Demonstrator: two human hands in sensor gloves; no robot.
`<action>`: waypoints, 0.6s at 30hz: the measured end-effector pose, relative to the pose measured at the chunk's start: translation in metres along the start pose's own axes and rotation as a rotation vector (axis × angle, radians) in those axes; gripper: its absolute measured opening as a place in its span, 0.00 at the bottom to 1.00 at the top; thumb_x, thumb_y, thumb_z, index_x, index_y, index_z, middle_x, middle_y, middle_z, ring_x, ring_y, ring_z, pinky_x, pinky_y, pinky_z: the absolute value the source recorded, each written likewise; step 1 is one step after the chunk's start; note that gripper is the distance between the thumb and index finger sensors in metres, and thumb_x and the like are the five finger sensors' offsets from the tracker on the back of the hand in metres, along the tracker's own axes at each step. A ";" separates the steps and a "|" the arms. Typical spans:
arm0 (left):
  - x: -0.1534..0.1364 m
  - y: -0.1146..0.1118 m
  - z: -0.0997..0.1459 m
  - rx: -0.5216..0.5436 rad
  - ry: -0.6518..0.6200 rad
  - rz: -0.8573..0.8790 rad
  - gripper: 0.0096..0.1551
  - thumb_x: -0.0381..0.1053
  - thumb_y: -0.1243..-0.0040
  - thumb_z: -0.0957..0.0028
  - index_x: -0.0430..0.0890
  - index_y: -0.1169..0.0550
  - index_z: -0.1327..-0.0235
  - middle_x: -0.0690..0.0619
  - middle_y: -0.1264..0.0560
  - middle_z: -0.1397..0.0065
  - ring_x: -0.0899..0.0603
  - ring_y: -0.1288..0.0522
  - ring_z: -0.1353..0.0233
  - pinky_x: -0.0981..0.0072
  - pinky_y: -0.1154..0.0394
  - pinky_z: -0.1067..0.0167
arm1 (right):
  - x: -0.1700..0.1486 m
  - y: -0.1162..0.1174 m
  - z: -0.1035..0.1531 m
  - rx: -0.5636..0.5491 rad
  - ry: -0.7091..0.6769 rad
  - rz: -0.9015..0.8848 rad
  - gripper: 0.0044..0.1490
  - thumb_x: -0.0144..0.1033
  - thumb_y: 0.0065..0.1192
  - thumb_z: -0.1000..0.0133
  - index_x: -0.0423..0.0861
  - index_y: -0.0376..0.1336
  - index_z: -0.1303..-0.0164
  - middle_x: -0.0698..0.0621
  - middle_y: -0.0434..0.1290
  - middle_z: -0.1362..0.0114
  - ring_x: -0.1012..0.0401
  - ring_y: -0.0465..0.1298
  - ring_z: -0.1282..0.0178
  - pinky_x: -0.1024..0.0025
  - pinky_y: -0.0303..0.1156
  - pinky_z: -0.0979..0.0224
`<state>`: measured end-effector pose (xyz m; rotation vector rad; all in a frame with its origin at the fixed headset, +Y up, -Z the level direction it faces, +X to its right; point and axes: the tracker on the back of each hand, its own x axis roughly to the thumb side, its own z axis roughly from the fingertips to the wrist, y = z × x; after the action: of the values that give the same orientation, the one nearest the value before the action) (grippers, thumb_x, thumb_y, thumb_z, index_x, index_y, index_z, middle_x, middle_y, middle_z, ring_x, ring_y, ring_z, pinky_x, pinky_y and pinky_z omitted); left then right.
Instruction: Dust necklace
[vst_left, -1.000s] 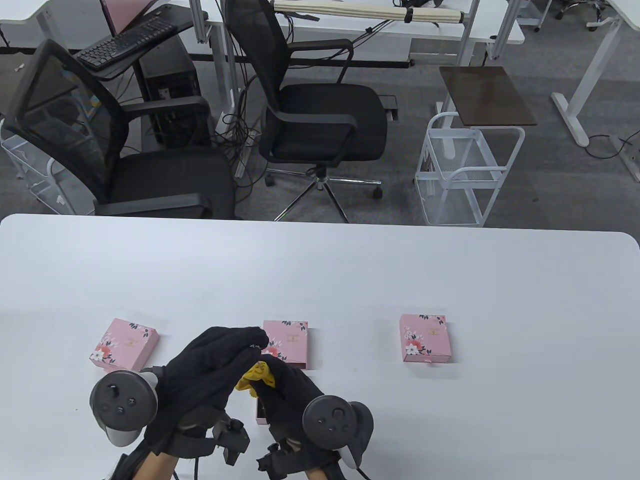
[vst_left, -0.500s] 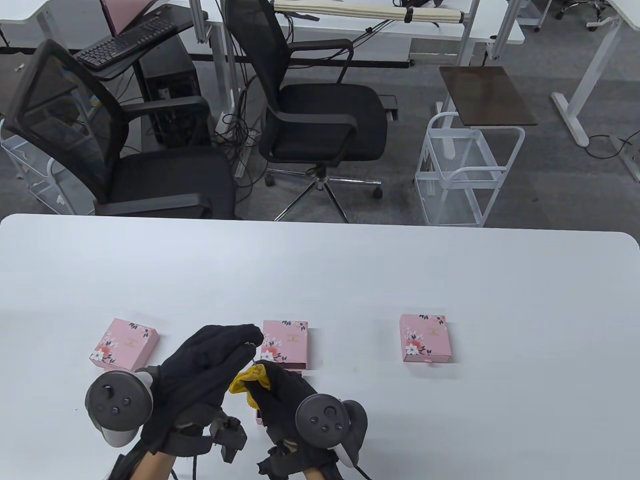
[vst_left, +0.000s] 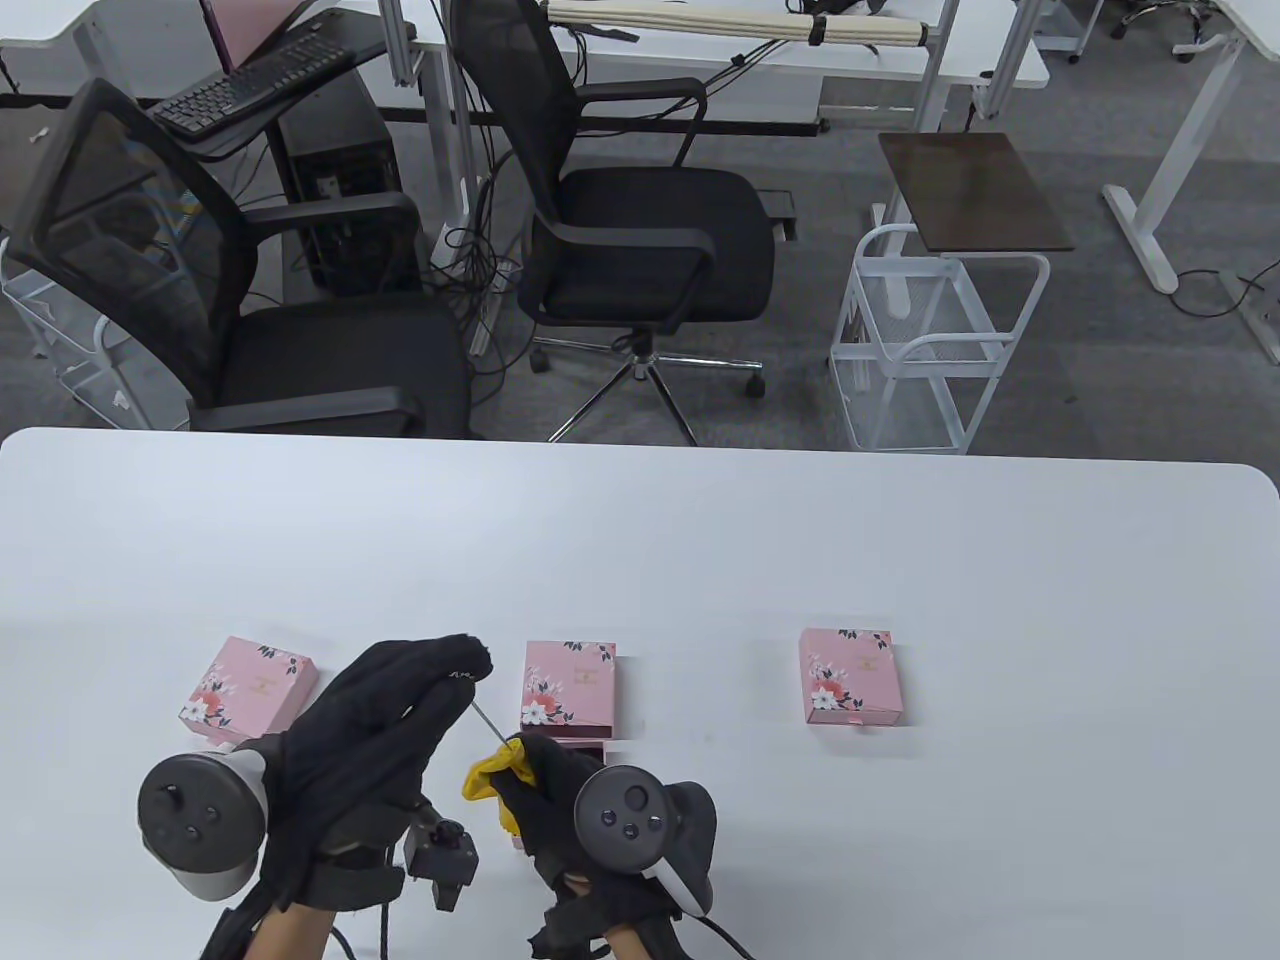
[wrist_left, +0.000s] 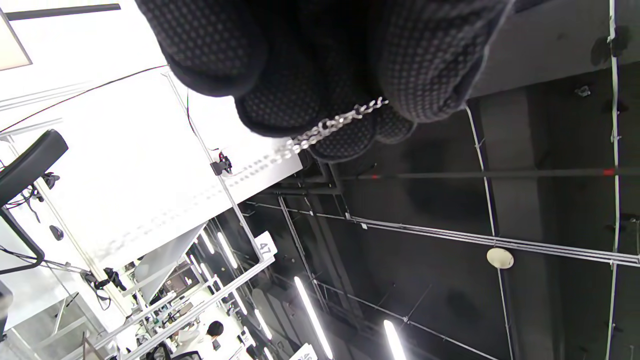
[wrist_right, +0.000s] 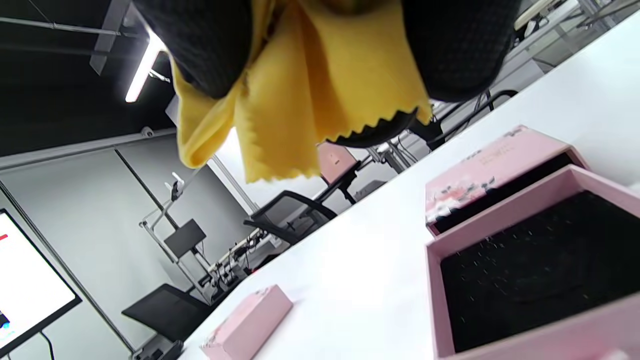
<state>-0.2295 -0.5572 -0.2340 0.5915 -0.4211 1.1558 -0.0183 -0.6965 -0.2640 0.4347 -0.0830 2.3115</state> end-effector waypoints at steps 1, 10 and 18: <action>-0.001 0.001 0.000 0.003 0.001 -0.003 0.18 0.57 0.31 0.42 0.56 0.14 0.42 0.54 0.13 0.39 0.47 0.19 0.40 0.56 0.20 0.45 | 0.000 0.001 -0.001 0.019 -0.005 0.013 0.25 0.39 0.62 0.33 0.40 0.65 0.29 0.44 0.79 0.40 0.46 0.80 0.47 0.51 0.75 0.39; -0.002 0.010 -0.001 0.049 0.015 0.003 0.18 0.57 0.31 0.42 0.56 0.14 0.41 0.54 0.13 0.39 0.47 0.19 0.41 0.56 0.20 0.45 | 0.003 -0.002 0.001 -0.005 0.055 0.174 0.27 0.46 0.60 0.32 0.37 0.68 0.35 0.47 0.81 0.50 0.49 0.81 0.56 0.54 0.77 0.46; -0.003 0.014 -0.001 0.080 0.039 0.010 0.18 0.58 0.31 0.42 0.56 0.14 0.41 0.54 0.13 0.39 0.47 0.19 0.41 0.56 0.20 0.45 | 0.009 0.007 0.000 0.089 0.022 0.249 0.28 0.39 0.67 0.34 0.37 0.65 0.29 0.44 0.80 0.42 0.47 0.80 0.49 0.53 0.76 0.42</action>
<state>-0.2434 -0.5545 -0.2336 0.6362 -0.3455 1.1961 -0.0292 -0.6956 -0.2602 0.4655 -0.0248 2.5722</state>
